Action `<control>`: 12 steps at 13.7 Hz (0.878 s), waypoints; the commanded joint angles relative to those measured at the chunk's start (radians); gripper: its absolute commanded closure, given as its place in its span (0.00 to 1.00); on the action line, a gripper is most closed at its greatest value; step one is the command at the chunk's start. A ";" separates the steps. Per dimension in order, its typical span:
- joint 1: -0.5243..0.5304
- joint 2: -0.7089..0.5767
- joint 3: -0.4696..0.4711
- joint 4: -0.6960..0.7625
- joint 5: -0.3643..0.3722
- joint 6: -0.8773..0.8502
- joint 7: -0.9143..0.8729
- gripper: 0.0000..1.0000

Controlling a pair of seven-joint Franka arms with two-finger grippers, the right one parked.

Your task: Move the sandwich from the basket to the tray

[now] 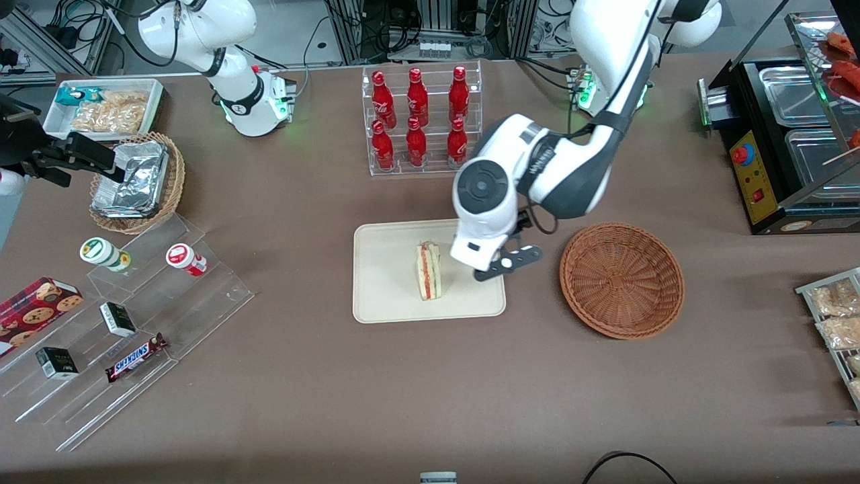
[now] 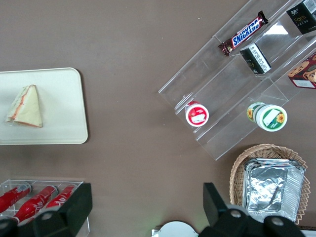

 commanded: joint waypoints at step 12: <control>0.567 -0.388 -0.247 -0.268 -0.001 -0.149 0.494 0.00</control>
